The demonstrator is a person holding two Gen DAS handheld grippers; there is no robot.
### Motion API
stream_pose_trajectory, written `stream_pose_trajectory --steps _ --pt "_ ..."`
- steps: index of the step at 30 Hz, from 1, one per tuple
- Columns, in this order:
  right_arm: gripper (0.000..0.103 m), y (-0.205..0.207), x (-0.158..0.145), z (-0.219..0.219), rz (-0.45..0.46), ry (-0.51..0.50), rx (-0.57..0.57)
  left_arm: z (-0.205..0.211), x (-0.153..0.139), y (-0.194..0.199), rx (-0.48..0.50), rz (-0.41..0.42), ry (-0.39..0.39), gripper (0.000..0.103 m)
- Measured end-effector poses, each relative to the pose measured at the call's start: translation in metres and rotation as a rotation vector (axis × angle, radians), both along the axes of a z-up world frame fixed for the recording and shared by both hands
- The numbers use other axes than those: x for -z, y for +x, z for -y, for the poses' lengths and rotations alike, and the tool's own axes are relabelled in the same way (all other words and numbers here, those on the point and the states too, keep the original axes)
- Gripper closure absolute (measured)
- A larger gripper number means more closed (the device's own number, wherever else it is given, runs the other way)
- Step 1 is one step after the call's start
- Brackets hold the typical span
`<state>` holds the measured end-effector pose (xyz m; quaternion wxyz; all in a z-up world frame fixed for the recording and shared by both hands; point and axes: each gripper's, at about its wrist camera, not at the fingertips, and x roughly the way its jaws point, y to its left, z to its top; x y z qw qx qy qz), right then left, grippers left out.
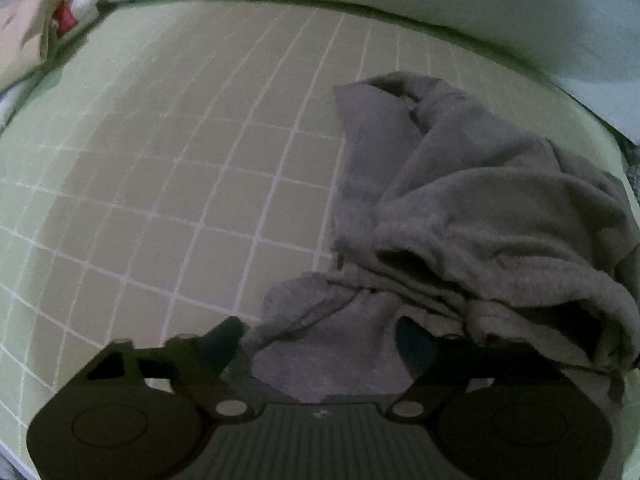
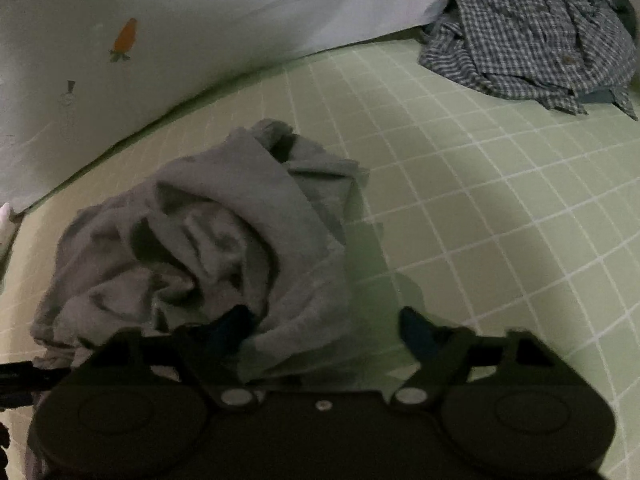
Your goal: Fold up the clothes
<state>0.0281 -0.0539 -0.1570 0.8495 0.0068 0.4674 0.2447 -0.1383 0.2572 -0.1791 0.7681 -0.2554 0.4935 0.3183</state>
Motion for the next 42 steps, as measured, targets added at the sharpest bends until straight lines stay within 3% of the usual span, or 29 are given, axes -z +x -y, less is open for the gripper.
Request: stream_pose_trajectory --steps 7,9,13,22,25,27,30,33,37,42 --pt "0.064 0.004 0.003 -0.015 -0.030 0.037 -0.034 -0.005 -0.008 0.009 0.035 0.032 0.023 0.072" --pt "0.067 0.009 0.004 -0.022 -0.022 0.041 -0.035 -0.006 -0.008 0.018 0.047 0.031 0.025 0.080" --pt "0.069 0.026 0.003 -0.045 -0.001 0.044 -0.018 -0.019 -0.008 0.040 0.031 0.030 0.034 0.080" --pt "0.066 0.118 0.000 -0.110 0.035 0.047 0.001 -0.072 -0.008 0.109 -0.029 0.083 0.046 0.080" --pt "0.059 0.132 -0.006 -0.117 0.035 0.021 -0.019 -0.080 -0.011 0.123 -0.036 0.079 0.049 0.075" --pt "0.048 0.135 -0.011 -0.116 0.040 0.003 -0.035 -0.072 -0.016 0.112 -0.021 0.082 0.058 0.071" --pt "0.034 0.111 -0.014 -0.095 0.057 -0.013 -0.047 -0.063 -0.021 0.090 -0.008 0.076 0.055 0.066" --pt "0.032 0.079 -0.011 -0.067 0.041 -0.010 -0.015 -0.047 -0.023 0.062 0.005 0.068 0.031 0.056" --pt "0.032 0.033 -0.002 -0.034 0.005 -0.036 0.015 -0.020 -0.019 0.023 0.031 0.039 -0.003 0.053" --pt "0.023 -0.009 0.001 -0.009 0.002 -0.071 -0.005 -0.009 -0.015 -0.003 0.061 0.071 0.027 0.044"
